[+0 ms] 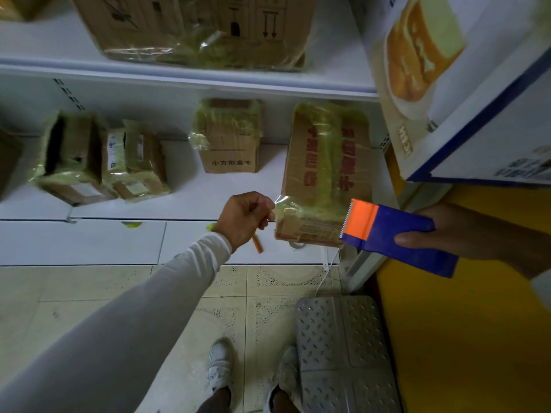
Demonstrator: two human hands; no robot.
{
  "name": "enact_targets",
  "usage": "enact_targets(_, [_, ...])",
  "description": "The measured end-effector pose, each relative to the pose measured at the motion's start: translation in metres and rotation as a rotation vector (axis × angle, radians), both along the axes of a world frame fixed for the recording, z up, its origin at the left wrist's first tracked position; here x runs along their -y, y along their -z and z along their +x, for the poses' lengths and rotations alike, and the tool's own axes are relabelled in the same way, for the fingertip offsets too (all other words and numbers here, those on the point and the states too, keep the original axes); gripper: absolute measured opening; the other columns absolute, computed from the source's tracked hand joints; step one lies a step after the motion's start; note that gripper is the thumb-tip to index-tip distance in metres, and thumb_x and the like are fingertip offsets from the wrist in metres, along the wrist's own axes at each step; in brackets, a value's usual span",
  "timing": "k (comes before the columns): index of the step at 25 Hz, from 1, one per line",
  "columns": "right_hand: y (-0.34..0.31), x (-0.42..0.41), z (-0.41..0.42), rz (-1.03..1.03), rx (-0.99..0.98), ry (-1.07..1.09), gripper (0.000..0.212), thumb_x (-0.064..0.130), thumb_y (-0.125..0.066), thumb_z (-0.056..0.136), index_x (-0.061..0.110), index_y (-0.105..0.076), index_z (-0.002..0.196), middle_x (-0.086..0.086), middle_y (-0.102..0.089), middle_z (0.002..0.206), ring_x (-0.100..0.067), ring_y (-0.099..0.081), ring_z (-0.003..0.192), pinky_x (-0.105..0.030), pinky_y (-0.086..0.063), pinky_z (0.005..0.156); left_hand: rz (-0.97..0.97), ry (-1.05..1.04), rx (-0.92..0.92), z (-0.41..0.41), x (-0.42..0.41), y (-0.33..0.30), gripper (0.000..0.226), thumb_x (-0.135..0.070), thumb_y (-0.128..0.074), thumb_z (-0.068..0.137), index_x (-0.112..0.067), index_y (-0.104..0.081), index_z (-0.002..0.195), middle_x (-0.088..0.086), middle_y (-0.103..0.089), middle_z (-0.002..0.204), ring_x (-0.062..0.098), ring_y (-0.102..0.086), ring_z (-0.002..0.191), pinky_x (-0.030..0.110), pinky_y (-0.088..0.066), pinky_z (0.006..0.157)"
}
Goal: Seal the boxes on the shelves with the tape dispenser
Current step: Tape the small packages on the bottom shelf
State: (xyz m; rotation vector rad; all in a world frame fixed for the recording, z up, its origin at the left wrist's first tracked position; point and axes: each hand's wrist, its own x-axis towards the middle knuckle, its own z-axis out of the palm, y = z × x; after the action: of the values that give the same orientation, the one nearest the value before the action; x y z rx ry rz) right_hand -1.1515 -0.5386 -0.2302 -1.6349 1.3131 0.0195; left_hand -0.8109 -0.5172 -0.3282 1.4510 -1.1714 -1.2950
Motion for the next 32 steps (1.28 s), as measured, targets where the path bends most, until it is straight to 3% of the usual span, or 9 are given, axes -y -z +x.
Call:
enact_targets(4, [0.005, 0.015, -0.002, -0.025, -0.037, 0.006, 0.039, 0.056, -0.069, 0.068, 0.021, -0.057, 0.057, -0.003, -0.053, 0.052, -0.017, -0.053, 0.046, -0.021, -0.035, 0.047, 0.01, 0.006, 0.14, -0.009, 0.011, 0.005, 0.021, 0.002, -0.049, 0.093, -0.008, -0.061, 0.079, 0.005, -0.062, 0.067, 0.005, -0.052, 0.049, 0.024, -0.048, 0.057])
enact_targets(9, [0.025, 0.027, 0.007, -0.007, -0.025, -0.001, 0.036, 0.054, -0.07, 0.07, 0.019, -0.066, 0.06, -0.005, -0.061, 0.054, -0.017, -0.059, 0.049, -0.023, -0.039, 0.052, -0.084, 0.038, 0.498, -0.013, 0.023, 0.007, 0.014, -0.007, -0.054, 0.088, -0.011, -0.065, 0.08, -0.001, -0.065, 0.072, 0.011, -0.059, 0.065, 0.027, -0.049, 0.069])
enact_targets(11, [0.033, 0.027, 0.008, -0.013, -0.015, 0.006, 0.047, 0.053, -0.071, 0.073, 0.006, -0.067, 0.072, -0.019, -0.063, 0.064, -0.034, -0.062, 0.061, -0.03, -0.04, 0.059, -0.129, 0.033, 0.706, -0.011, 0.024, 0.005, 0.013, -0.023, -0.058, 0.091, -0.014, -0.065, 0.095, 0.0, -0.066, 0.083, 0.017, -0.06, 0.075, 0.028, -0.047, 0.073])
enact_targets(14, [0.034, 0.025, 0.01, 0.012, -0.006, 0.011, 0.046, 0.057, -0.07, 0.068, 0.012, -0.069, 0.072, -0.013, -0.065, 0.064, -0.028, -0.063, 0.062, -0.031, -0.04, 0.061, -0.131, 0.0, 0.813, -0.002, 0.023, 0.006, 0.058, -0.038, -0.06, 0.09, -0.017, -0.038, 0.139, 0.003, -0.064, 0.09, 0.018, -0.057, 0.078, 0.03, -0.042, 0.076])
enact_targets(17, [0.037, 0.028, 0.012, 0.031, -0.01, 0.027, 0.057, 0.057, -0.07, 0.068, 0.002, -0.066, 0.078, -0.021, -0.065, 0.07, -0.036, -0.063, 0.066, -0.034, -0.041, 0.063, -0.397, 0.293, 0.887, -0.003, 0.022, 0.008, 0.052, -0.042, -0.045, 0.096, -0.026, -0.034, 0.145, 0.008, -0.065, 0.092, 0.027, -0.062, 0.08, 0.035, -0.049, 0.076])
enact_targets(22, [0.035, 0.026, 0.018, 0.089, 0.015, 0.035, 0.034, 0.056, -0.068, 0.067, 0.024, -0.065, 0.057, 0.003, -0.059, 0.052, -0.01, -0.058, 0.049, -0.025, -0.038, 0.056, -0.38, 0.485, 0.882, -0.001, 0.041, 0.01, 0.046, -0.033, -0.049, 0.096, -0.022, -0.045, 0.14, 0.014, -0.061, 0.096, 0.032, -0.058, 0.087, 0.033, -0.042, 0.081])
enact_targets(27, [0.04, 0.023, 0.02, 0.021, 0.012, 0.058, 0.064, 0.052, -0.069, 0.075, -0.009, -0.064, 0.093, -0.032, -0.066, 0.09, -0.051, -0.062, 0.086, -0.036, -0.04, 0.069, -0.569, 0.52, 1.276, 0.001, 0.05, -0.01, 0.065, -0.053, -0.054, 0.087, -0.025, -0.036, 0.144, 0.011, -0.056, 0.107, 0.033, -0.057, 0.095, 0.041, -0.049, 0.08])
enact_targets(29, [0.04, 0.022, 0.021, 0.019, 0.011, 0.06, 0.058, 0.049, -0.07, 0.08, -0.007, -0.065, 0.094, -0.032, -0.067, 0.093, -0.05, -0.063, 0.089, -0.036, -0.041, 0.069, -0.701, 0.619, 1.191, -0.017, 0.059, -0.015, 0.077, -0.058, -0.056, 0.083, -0.018, -0.034, 0.145, 0.017, -0.049, 0.131, 0.036, -0.051, 0.114, 0.045, -0.043, 0.094])
enact_targets(32, [0.04, 0.018, 0.021, 0.011, -0.013, 0.071, 0.058, 0.054, -0.07, 0.078, -0.002, -0.067, 0.092, -0.028, -0.069, 0.09, -0.044, -0.066, 0.081, -0.037, -0.041, 0.068, -0.579, 0.926, 1.139, -0.047, 0.079, -0.006, 0.068, -0.046, -0.045, 0.095, -0.019, -0.017, 0.15, 0.009, -0.016, 0.158, 0.028, -0.019, 0.144, 0.039, -0.018, 0.117])
